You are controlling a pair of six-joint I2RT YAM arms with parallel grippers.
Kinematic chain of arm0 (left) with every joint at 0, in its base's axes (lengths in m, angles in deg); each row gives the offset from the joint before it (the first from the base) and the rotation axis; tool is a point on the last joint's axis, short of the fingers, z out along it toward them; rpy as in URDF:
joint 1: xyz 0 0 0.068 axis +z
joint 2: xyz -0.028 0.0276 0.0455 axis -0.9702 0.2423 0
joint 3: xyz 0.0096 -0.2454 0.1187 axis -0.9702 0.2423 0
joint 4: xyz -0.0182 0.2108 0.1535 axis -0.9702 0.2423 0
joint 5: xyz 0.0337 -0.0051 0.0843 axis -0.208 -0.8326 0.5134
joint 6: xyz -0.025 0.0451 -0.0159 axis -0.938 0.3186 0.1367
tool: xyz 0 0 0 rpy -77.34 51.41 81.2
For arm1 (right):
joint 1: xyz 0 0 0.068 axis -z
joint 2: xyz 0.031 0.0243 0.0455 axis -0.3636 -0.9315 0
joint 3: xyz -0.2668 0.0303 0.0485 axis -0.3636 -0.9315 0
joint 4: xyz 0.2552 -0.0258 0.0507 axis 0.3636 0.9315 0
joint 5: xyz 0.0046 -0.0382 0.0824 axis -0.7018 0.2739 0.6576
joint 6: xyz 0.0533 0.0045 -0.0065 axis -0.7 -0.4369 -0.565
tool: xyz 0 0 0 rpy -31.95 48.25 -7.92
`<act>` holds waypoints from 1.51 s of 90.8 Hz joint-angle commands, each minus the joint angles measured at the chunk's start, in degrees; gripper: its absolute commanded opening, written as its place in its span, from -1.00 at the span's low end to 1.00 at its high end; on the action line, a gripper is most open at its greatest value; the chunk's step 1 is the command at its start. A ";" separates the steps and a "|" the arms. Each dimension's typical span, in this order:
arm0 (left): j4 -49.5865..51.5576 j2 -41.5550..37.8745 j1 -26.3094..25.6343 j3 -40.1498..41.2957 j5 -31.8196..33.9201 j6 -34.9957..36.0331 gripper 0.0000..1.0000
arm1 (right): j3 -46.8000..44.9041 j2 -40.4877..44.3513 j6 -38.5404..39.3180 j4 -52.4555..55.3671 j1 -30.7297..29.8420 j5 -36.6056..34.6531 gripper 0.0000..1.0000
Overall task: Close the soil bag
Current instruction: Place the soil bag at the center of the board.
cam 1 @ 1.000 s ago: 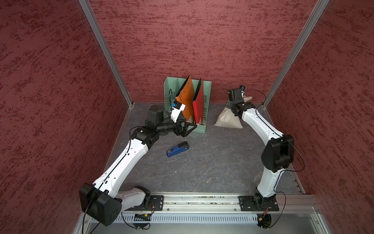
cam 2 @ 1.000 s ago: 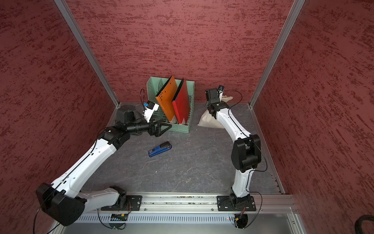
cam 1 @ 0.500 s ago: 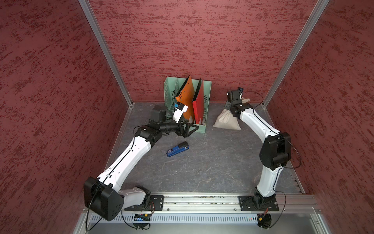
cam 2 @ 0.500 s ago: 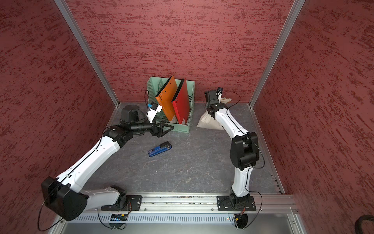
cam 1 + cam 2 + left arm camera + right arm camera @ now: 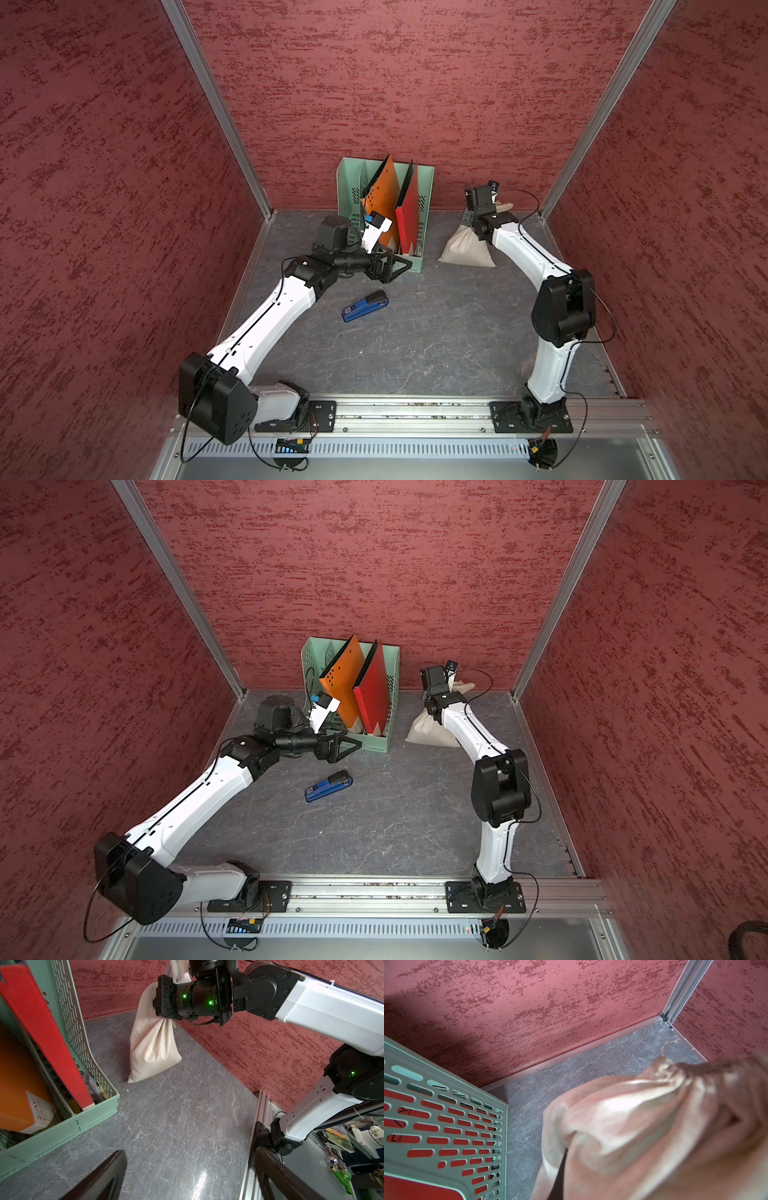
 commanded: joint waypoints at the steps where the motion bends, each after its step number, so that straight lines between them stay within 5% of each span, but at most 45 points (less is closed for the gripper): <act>1: -1.46 0.83 -0.47 -1.56 -1.15 0.98 1.00 | 0.18 -0.43 -0.81 -3.95 0.50 -0.23 -1.00; 49: -0.83 3.14 -1.73 -3.03 -1.14 0.37 1.00 | -3.98 -1.77 -0.88 -5.08 0.86 1.73 -1.00; 104: -3.58 11.48 -6.09 -8.99 -0.03 -9.20 1.00 | -15.62 -4.28 -2.15 -14.18 0.86 13.16 -1.00; 137: -7.53 6.96 -6.36 -2.01 3.87 -8.91 1.00 | -14.73 -4.25 1.24 -8.97 0.88 18.66 -1.00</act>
